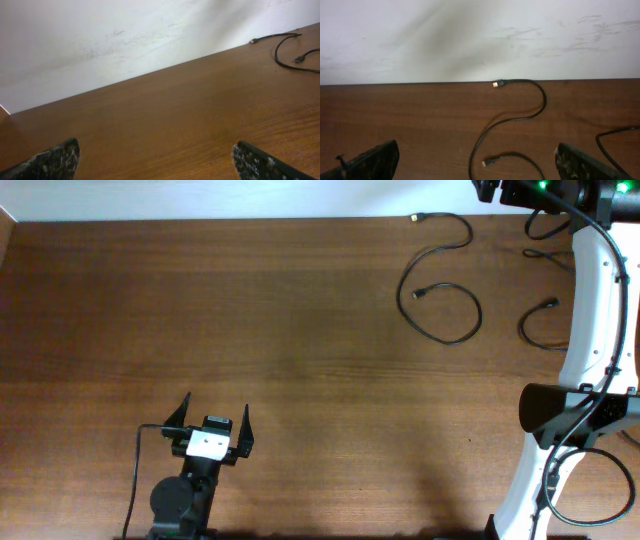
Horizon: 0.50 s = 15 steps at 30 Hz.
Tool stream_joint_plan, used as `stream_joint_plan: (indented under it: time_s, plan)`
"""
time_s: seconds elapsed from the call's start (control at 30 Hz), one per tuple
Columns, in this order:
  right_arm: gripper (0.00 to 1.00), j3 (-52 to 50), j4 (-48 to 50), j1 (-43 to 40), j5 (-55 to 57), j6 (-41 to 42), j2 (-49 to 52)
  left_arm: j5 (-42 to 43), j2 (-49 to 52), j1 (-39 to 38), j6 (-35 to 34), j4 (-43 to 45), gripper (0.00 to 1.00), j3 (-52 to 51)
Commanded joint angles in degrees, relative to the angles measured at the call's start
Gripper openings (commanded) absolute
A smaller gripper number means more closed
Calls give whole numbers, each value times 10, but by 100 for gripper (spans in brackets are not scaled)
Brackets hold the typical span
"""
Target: Untangle cables
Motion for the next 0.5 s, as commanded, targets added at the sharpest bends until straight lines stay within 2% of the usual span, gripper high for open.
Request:
stream_joint_plan:
  time_s: [0.0, 0.2, 0.47]
  plan:
    - [99, -3, 0, 2, 3, 2, 0, -8, -6, 8, -8, -5, 99, -1]
    - [99, -3, 0, 2, 3, 2, 0, -9, -6, 43, -8, -5, 99, -1]
    - [99, -3, 0, 2, 3, 2, 0, -8, -5, 42, -8, -5, 99, -1]
